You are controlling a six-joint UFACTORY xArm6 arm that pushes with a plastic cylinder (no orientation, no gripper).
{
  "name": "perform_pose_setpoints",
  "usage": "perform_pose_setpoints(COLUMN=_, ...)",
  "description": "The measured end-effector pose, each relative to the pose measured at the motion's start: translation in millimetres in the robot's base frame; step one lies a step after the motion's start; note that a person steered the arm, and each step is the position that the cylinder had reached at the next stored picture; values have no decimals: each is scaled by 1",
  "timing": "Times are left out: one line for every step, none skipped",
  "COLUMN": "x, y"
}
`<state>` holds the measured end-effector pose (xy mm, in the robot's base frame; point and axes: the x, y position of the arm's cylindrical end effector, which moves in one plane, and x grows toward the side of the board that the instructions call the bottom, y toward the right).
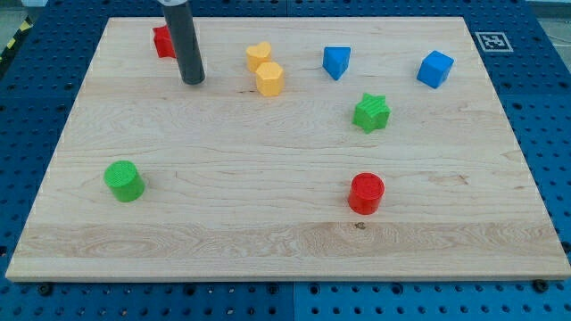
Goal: Move the green star towards the right side of the board
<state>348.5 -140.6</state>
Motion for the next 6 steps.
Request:
perform_pose_setpoints(x=39, y=-12)
perform_pose_setpoints(x=58, y=-5)
perform_pose_setpoints(x=59, y=55)
perform_pose_setpoints(x=60, y=127)
perform_pose_setpoints(x=59, y=177)
perform_pose_setpoints(x=52, y=222)
